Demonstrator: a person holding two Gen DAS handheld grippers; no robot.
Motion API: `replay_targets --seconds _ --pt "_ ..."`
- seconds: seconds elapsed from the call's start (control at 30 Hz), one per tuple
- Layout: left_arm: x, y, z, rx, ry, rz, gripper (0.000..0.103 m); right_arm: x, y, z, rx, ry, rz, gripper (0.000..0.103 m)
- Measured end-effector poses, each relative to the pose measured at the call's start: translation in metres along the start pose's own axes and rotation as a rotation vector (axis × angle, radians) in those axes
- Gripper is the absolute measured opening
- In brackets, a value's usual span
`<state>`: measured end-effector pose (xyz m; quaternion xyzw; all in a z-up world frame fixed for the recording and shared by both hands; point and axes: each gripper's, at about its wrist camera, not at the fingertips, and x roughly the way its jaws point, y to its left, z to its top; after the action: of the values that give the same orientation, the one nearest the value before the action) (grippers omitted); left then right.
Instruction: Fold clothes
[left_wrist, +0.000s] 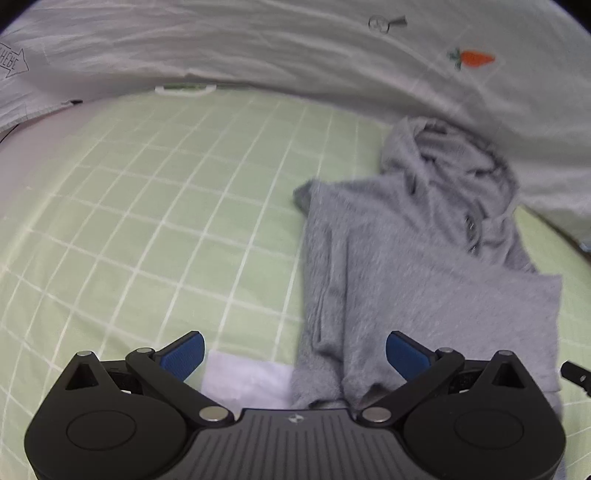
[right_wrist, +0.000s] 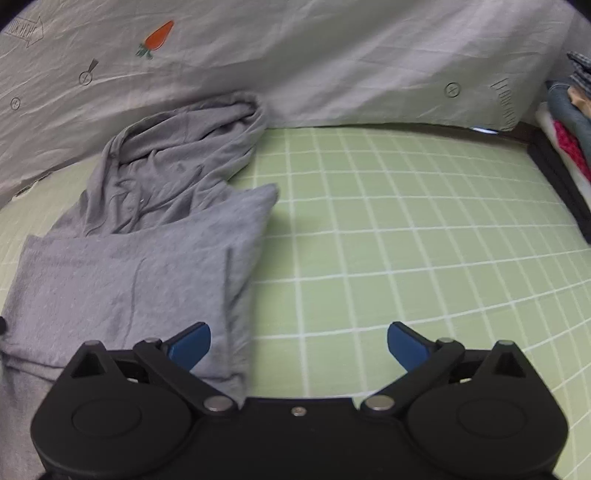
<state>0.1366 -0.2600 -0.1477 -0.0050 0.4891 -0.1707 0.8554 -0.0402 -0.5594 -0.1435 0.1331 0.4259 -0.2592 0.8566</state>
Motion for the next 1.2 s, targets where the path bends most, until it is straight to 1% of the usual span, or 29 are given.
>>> replay_targets --seconds 0.07,0.17,0.33,0.47,0.63,0.73,0.83,0.9,0.97,1.03,1.07,1.13,1.2 --pt "-0.002 -0.001 0.01 0.0 -0.036 -0.006 0.103 0.001 -0.007 0.007 0.007 -0.014 -0.015 0.103" --pt "-0.006 -0.002 0.026 0.0 -0.089 -0.016 0.103 0.005 -0.015 0.023 0.026 -0.032 -0.011 0.103" --pt "0.017 -0.021 0.071 0.058 -0.121 0.016 0.103 0.027 -0.013 0.06 -0.012 -0.054 -0.028 0.103" --pt "0.045 -0.041 0.111 0.129 -0.141 -0.002 0.103 0.053 -0.008 0.096 -0.021 -0.075 -0.034 0.103" --pt "0.093 -0.063 0.158 0.229 -0.139 -0.058 0.103 0.099 0.002 0.139 -0.037 -0.079 -0.034 0.103" --pt "0.12 -0.081 0.181 0.291 -0.159 -0.088 0.103 0.121 0.008 0.162 -0.028 -0.101 -0.018 0.103" --pt "0.15 -0.097 0.199 0.308 -0.167 -0.063 0.103 0.141 0.012 0.183 0.007 -0.131 0.007 0.103" --pt "0.168 -0.104 0.205 0.344 -0.159 -0.054 0.103 0.153 0.014 0.195 0.036 -0.149 0.027 0.103" --pt "0.181 -0.109 0.207 0.376 -0.17 -0.005 0.103 0.167 0.02 0.201 0.02 -0.138 0.023 0.103" --pt "0.188 -0.107 0.208 0.357 -0.18 0.047 0.103 0.181 0.026 0.204 -0.031 -0.115 -0.016 0.103" --pt "0.188 -0.103 0.208 0.33 -0.19 0.057 0.103 0.186 0.028 0.204 -0.055 -0.102 -0.047 0.103" --pt "0.178 -0.091 0.208 0.256 -0.218 0.054 0.103 0.19 0.028 0.202 -0.08 -0.094 -0.112 0.103" --pt "0.167 -0.08 0.207 0.192 -0.248 0.051 0.103 0.184 0.023 0.2 -0.085 -0.102 -0.146 0.103"
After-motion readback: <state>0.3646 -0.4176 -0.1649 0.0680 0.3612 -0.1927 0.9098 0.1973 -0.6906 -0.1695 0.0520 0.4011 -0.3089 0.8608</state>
